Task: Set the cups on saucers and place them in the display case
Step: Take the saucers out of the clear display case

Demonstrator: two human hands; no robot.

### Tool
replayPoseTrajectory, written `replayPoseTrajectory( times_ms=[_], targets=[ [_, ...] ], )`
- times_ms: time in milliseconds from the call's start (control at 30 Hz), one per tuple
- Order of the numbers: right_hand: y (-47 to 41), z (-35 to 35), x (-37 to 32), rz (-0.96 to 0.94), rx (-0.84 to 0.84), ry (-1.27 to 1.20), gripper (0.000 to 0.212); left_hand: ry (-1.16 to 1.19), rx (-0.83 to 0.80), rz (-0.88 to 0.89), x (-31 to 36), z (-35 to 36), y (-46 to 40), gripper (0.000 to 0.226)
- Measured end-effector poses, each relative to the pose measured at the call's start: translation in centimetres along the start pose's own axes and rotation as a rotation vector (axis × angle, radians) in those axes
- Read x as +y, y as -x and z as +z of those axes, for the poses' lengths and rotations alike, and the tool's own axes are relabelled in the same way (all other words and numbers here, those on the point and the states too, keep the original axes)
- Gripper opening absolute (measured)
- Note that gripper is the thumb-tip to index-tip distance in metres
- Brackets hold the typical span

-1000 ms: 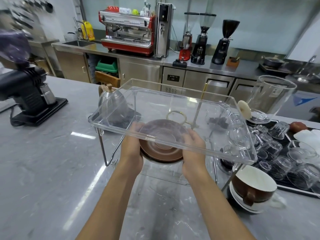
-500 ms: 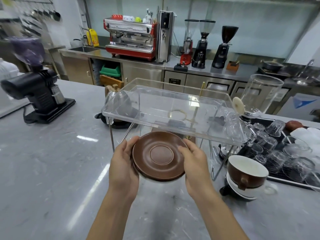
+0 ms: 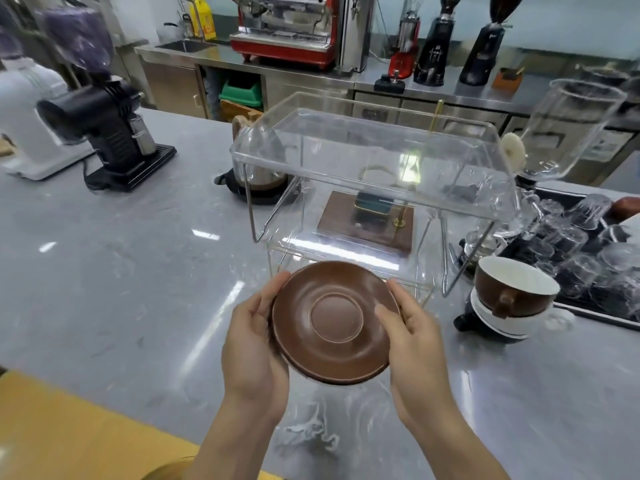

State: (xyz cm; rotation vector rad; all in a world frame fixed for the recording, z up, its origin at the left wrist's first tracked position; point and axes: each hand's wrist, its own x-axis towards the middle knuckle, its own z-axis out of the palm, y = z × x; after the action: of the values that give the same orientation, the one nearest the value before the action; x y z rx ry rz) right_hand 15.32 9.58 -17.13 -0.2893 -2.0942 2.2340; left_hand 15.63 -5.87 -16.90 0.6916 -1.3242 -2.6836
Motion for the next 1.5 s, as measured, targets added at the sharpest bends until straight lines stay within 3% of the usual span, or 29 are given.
replayPoseTrajectory(
  times_ms=[133,500,1033,1500],
  targets=[
    [1.7,-1.0,1.2,0.080,0.096,-0.062,0.042,0.020,0.019,-0.041,-1.5,-0.5,1.3,0.050],
    [4.8,-6.5,2.6,0.157,0.238,-0.059,0.033,-0.089,-0.062,-0.189,-5.8,1.3,3.8,0.048],
    [5.3,-19.8,3.8,0.221,0.401,-0.085,0.031,-0.165,-0.149,-0.374,-15.0,9.5,7.2,0.053],
    [2.4,-31.4,5.0,0.209,0.486,-0.101,0.035,-0.169,-0.187,-0.429,-23.8,18.0,8.5,0.053]
  ],
)
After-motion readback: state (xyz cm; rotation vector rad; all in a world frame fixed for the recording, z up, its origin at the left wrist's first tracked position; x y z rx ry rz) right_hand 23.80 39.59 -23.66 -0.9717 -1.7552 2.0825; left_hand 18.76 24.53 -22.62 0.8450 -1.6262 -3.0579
